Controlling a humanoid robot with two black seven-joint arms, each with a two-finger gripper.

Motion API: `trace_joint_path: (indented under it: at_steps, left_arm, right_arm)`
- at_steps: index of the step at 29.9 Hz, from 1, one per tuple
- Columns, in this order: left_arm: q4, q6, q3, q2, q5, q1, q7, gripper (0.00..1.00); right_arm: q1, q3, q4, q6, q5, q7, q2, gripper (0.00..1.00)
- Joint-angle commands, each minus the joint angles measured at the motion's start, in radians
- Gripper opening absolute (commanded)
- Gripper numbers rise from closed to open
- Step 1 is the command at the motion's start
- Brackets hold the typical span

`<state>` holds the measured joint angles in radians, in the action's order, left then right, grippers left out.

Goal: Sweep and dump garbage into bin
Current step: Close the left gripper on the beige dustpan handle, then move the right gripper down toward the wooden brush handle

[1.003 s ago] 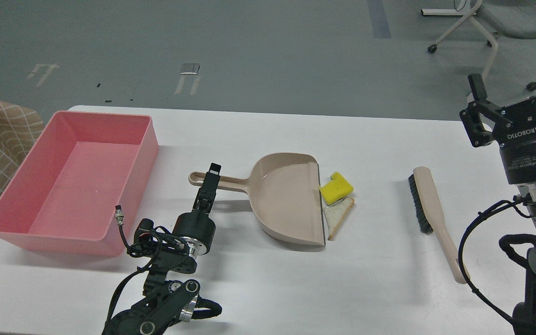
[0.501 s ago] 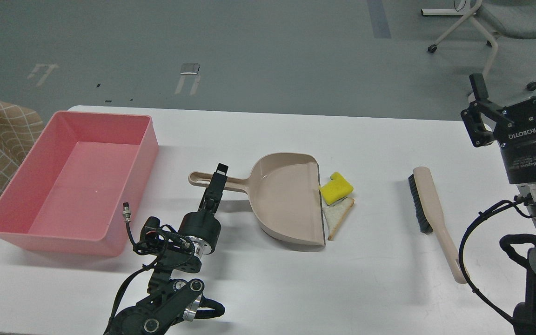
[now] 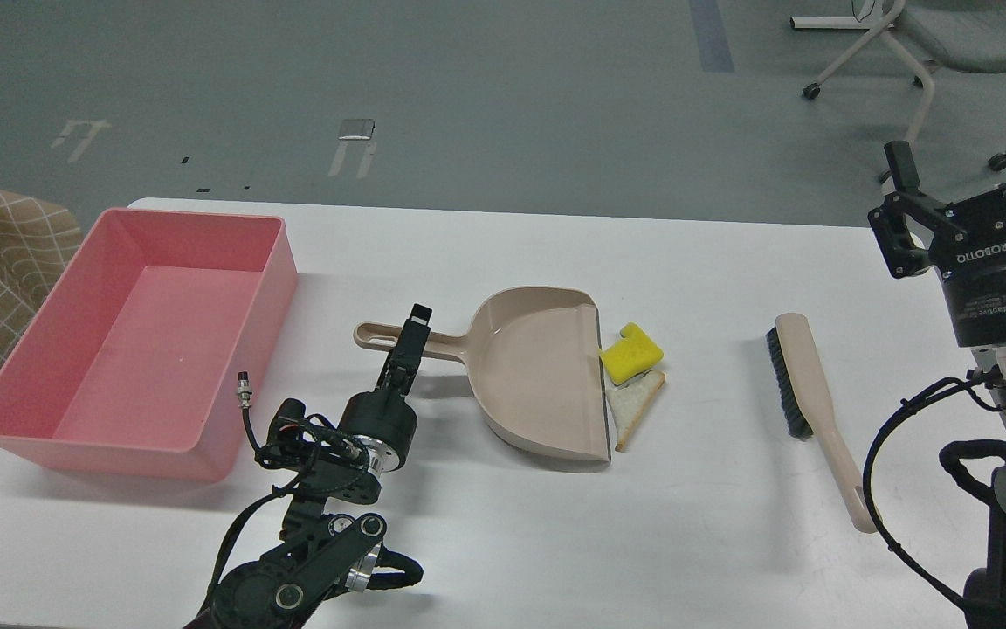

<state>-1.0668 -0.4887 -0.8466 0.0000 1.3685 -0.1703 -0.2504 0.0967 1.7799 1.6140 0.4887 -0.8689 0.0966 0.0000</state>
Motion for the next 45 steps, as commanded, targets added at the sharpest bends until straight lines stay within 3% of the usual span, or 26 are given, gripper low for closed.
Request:
trace_joint_path:
  at_steps: [1, 6, 9, 20, 24, 26, 40, 45]
  left_arm:
    - [0.025, 0.0, 0.0, 0.0, -0.014, -0.017, 0.0, 0.94]
    - [0.044, 0.0, 0.001, 0.0, -0.017, -0.023, 0.0, 0.91]
    - [0.045, 0.0, 0.003, 0.0, -0.02, -0.023, -0.004, 0.69]
    - [0.079, 0.0, 0.031, 0.0, -0.023, -0.023, -0.017, 0.45]
    - [0.08, 0.0, 0.031, 0.0, -0.022, -0.021, -0.017, 0.44]
    - [0.08, 0.0, 0.031, 0.0, -0.022, -0.02, -0.018, 0.39]
    - [0.076, 0.0, 0.032, 0.0, -0.02, -0.026, -0.033, 0.39]
    - [0.074, 0.0, 0.035, 0.0, -0.019, -0.037, -0.046, 0.34]
  right_arm:
    - [0.0, 0.001, -0.003, 0.0, -0.001, 0.0, 0.0, 1.0]
    - [0.0, 0.001, -0.009, 0.0, -0.001, 0.0, 0.0, 1.0]
    - [0.0, 0.001, -0.009, 0.0, -0.001, 0.0, 0.0, 1.0]
    - [0.0, 0.009, -0.009, 0.0, -0.001, 0.0, 0.0, 1.0]
    - [0.0, 0.009, -0.009, 0.0, -0.001, 0.0, 0.0, 1.0]
    - [0.0, 0.009, -0.009, 0.0, -0.001, 0.0, 0.0, 1.0]
    - [0.0, 0.009, -0.011, 0.0, -0.001, 0.0, 0.0, 1.0]
    - [0.0, 0.012, -0.009, 0.0, -0.001, 0.0, 0.0, 1.0]
